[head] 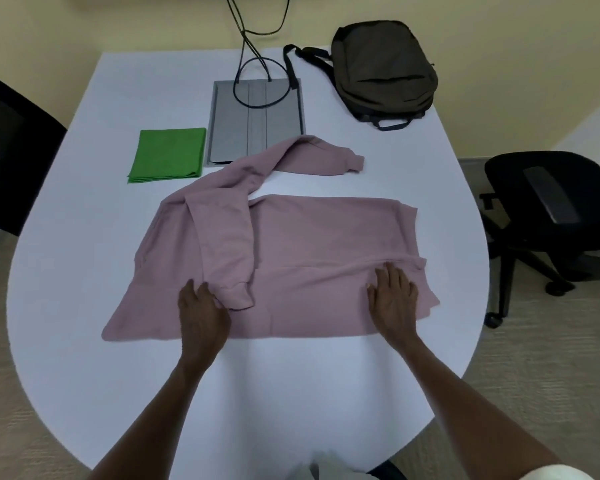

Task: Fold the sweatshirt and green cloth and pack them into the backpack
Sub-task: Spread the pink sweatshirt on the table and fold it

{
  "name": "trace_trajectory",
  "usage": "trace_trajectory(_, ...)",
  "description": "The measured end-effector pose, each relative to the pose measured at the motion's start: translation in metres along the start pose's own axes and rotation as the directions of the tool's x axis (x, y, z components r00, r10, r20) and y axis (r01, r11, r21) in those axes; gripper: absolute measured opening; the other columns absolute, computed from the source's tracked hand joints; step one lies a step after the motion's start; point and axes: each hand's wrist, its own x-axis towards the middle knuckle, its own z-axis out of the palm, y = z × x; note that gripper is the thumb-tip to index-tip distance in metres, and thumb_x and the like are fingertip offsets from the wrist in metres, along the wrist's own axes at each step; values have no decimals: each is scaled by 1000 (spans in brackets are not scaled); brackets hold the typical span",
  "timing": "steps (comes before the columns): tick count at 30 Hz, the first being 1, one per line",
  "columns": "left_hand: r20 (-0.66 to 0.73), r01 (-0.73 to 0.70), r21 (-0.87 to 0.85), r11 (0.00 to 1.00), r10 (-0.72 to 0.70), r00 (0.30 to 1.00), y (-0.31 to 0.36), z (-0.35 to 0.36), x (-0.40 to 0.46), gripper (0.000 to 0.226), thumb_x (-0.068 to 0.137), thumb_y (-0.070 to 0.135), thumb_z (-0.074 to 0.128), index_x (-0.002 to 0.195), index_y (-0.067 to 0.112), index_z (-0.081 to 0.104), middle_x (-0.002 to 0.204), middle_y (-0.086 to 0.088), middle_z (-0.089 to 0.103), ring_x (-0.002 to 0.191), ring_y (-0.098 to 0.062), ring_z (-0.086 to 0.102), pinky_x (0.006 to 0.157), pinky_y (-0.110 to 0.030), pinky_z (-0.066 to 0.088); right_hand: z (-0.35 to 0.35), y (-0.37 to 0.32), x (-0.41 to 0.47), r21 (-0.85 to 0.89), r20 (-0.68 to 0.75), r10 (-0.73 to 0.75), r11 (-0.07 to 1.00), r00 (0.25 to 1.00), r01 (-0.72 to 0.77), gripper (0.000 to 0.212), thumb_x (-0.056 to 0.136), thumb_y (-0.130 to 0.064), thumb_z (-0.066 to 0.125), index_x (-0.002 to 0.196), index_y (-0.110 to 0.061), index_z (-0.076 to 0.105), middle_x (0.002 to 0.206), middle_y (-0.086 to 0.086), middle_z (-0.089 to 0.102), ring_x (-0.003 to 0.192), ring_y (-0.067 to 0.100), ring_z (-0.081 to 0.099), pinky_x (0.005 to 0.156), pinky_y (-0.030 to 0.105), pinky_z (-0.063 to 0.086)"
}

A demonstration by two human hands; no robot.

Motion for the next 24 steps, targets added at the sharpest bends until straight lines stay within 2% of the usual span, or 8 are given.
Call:
trace_trajectory(3,-167,-342,-68,937,327,930,36,7,15,37,86,-5,44,119,-11,58,120,-30,59,114,-43,56,105,-42,42,-11,24,38,2,-135,-59,998,989,60,34,96,-20,51,127,-9,55,134,15,55,120,34,52,98,52,37)
trace_trajectory(7,23,-473,-79,878,476,879,74,26,60,44,85,-2,39,121,-9,62,118,-26,66,109,-37,62,101,-37,44,-8,53,67,72,-41,-49,996,998,52,44,95,-34,39,126,-10,60,109,14,64,105,38,59,99,63,35)
trace_trajectory(9,147,-457,-36,889,457,877,74,36,79,43,83,-2,46,123,-9,61,115,-28,67,101,-40,67,89,-42,55,-3,62,69,157,-12,-84,984,996,85,51,95,-40,30,123,-10,60,107,14,65,103,39,60,98,60,38)
trace_trajectory(11,235,-447,27,894,429,872,79,38,94,37,87,5,51,120,-5,64,107,-27,68,89,-45,68,76,-47,58,-10,72,74,297,20,-105,950,994,94,44,98,-40,37,123,-11,59,109,12,68,102,36,63,94,51,44)
trace_trajectory(14,298,-378,143,915,324,898,87,29,109,28,98,24,54,121,16,66,116,-10,68,103,-38,60,88,-43,47,-19,84,85,497,113,-146,865,983,71,35,100,-35,55,125,-11,57,108,12,70,99,33,65,81,33,45)
trace_trajectory(18,441,-349,192,917,236,866,83,24,120,23,101,26,49,112,22,69,118,2,68,112,-28,55,92,-40,40,-27,91,100,586,213,-187,810,959,28,33,96,-36,61,121,-13,62,113,3,68,102,21,61,84,27,42)
trace_trajectory(21,376,-290,143,946,219,900,79,27,118,21,100,22,49,105,18,69,113,-4,67,108,-32,58,88,-42,42,-32,90,111,632,262,-227,775,938,11,27,96,-36,62,112,-15,67,105,-9,66,97,10,58,81,18,41)
trace_trajectory(24,398,-177,47,983,144,906,88,26,116,27,100,41,46,112,31,67,122,8,64,116,-22,57,94,-44,41,-31,92,117,647,307,-274,762,912,11,24,98,-37,58,100,-17,71,100,-8,71,95,12,63,79,19,42)
